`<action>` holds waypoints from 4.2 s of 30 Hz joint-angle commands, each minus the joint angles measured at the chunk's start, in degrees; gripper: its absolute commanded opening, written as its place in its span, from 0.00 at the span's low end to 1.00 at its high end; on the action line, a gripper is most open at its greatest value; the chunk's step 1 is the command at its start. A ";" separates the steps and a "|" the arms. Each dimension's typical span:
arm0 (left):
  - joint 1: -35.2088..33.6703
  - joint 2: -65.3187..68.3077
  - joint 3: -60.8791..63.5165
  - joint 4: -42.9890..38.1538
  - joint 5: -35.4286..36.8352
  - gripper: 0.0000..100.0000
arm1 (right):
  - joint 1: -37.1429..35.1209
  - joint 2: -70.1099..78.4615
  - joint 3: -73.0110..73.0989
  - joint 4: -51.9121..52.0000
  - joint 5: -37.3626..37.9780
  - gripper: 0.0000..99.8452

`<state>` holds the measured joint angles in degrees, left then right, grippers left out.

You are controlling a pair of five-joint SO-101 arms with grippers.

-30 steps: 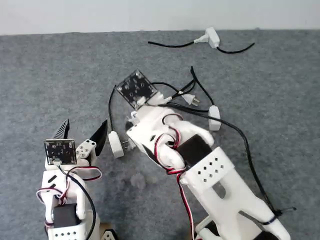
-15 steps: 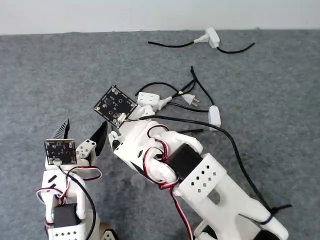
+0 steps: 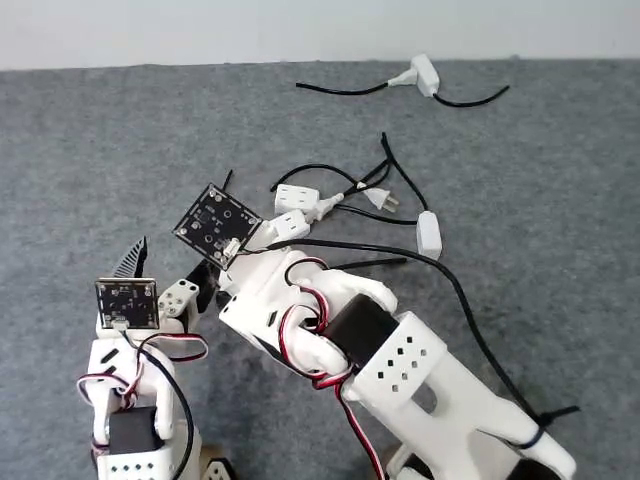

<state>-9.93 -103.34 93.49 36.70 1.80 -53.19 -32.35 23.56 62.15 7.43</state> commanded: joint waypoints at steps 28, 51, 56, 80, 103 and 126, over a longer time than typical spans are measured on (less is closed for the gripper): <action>2.81 -1.05 -1.27 0.70 -0.18 0.35 | -0.13 -0.40 -0.97 -6.37 1.14 0.01; -1.93 -1.05 -0.04 -3.25 -0.26 0.35 | 13.14 1.63 6.24 8.13 -19.25 0.01; -1.93 -1.05 0.04 -3.34 -0.26 0.35 | 9.89 1.89 15.12 6.29 -24.79 0.01; -1.93 -0.97 0.22 -3.34 -0.35 0.35 | -1.80 2.33 29.45 -13.67 -27.96 0.04; -1.93 -0.97 0.22 -3.34 -0.44 0.35 | -3.47 2.42 33.41 -18.86 -37.27 0.30; -1.93 -0.97 0.22 -3.34 -0.44 0.35 | -4.44 7.25 43.52 -34.15 -39.47 0.30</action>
<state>-11.52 -103.34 94.29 35.30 1.63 -57.85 -28.22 67.25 31.03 -31.25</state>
